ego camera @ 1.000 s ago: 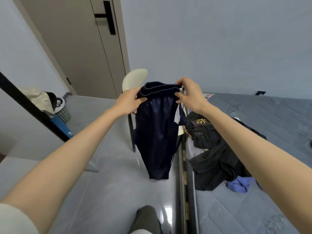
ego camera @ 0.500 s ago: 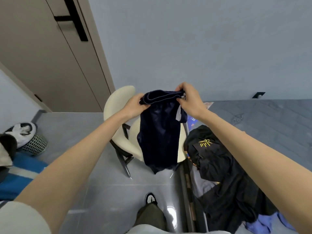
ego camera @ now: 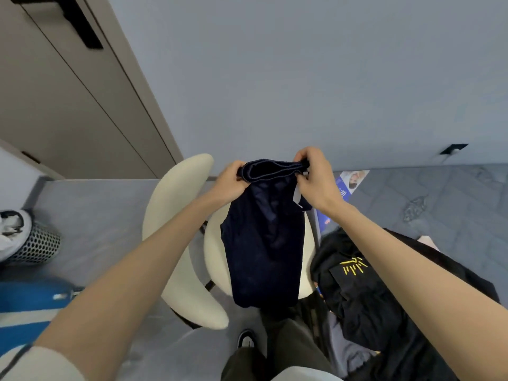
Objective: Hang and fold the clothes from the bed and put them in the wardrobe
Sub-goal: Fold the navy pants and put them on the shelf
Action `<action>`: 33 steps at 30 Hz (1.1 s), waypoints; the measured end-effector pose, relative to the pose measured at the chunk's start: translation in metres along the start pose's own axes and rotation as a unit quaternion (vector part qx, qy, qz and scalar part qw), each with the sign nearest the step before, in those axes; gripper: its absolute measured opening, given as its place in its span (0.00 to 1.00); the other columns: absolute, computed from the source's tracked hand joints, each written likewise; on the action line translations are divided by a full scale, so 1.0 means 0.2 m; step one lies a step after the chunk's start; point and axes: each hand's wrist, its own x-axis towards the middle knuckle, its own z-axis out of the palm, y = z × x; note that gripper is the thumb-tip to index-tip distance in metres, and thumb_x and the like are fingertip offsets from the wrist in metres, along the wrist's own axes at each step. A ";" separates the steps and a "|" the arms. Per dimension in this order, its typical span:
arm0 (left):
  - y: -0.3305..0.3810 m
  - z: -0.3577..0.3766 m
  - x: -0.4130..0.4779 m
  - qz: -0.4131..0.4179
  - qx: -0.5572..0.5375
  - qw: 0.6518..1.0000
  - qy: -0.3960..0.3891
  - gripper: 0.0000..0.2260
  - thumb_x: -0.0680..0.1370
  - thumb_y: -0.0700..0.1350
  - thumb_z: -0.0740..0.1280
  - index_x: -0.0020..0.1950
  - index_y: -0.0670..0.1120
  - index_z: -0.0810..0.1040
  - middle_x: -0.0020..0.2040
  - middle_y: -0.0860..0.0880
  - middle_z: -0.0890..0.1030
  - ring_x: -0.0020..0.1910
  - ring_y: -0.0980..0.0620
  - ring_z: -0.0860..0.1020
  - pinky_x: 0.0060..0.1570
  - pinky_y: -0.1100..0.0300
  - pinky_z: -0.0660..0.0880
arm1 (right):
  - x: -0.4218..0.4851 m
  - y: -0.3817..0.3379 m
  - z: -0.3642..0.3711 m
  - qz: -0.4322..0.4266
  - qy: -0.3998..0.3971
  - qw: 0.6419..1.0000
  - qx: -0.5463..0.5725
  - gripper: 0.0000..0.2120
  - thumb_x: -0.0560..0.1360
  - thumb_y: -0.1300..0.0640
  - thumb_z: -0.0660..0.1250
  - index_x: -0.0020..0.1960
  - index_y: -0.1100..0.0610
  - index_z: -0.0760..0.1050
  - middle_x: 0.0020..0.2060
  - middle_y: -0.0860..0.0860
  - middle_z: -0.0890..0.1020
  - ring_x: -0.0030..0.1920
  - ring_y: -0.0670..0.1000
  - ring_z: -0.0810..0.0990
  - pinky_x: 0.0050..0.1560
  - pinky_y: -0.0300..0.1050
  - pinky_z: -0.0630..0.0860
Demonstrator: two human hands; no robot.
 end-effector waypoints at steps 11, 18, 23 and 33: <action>-0.32 0.19 0.63 -0.071 0.023 0.997 -0.005 0.10 0.77 0.31 0.61 0.56 0.40 0.72 0.58 0.42 0.75 0.55 0.48 0.74 0.56 0.59 0.71 | 0.45 0.59 0.29 0.049 -0.068 0.996 0.003 0.18 0.66 0.75 0.57 0.49 0.56 0.68 0.47 0.51 0.72 0.50 0.56 0.72 0.47 0.45 0.71; -0.72 0.40 0.76 -0.074 0.060 0.995 -0.027 0.16 0.76 0.29 0.55 0.59 0.42 0.72 0.57 0.51 0.71 0.58 0.52 0.71 0.58 0.68 0.66 | 0.38 0.98 0.55 0.043 -0.124 0.990 -0.055 0.18 0.64 0.74 0.60 0.48 0.57 0.70 0.47 0.48 0.69 0.50 0.49 0.66 0.51 0.33 0.63; -1.03 0.56 0.77 -0.099 0.074 0.991 -0.043 0.21 0.73 0.28 0.52 0.59 0.44 0.73 0.62 0.51 0.72 0.61 0.56 0.69 0.58 0.76 0.58 | 0.21 1.23 0.72 0.060 -0.239 0.962 -0.113 0.18 0.64 0.72 0.64 0.50 0.56 0.69 0.49 0.47 0.67 0.51 0.48 0.63 0.48 0.35 0.65; -1.28 0.74 0.69 -0.094 0.248 0.962 -0.065 0.15 0.80 0.43 0.61 0.66 0.46 0.71 0.66 0.50 0.72 0.61 0.49 0.70 0.60 0.54 0.69 | 0.05 1.40 0.86 0.141 -0.210 0.933 -0.255 0.12 0.70 0.62 0.64 0.53 0.56 0.72 0.46 0.49 0.77 0.48 0.54 0.72 0.45 0.49 0.72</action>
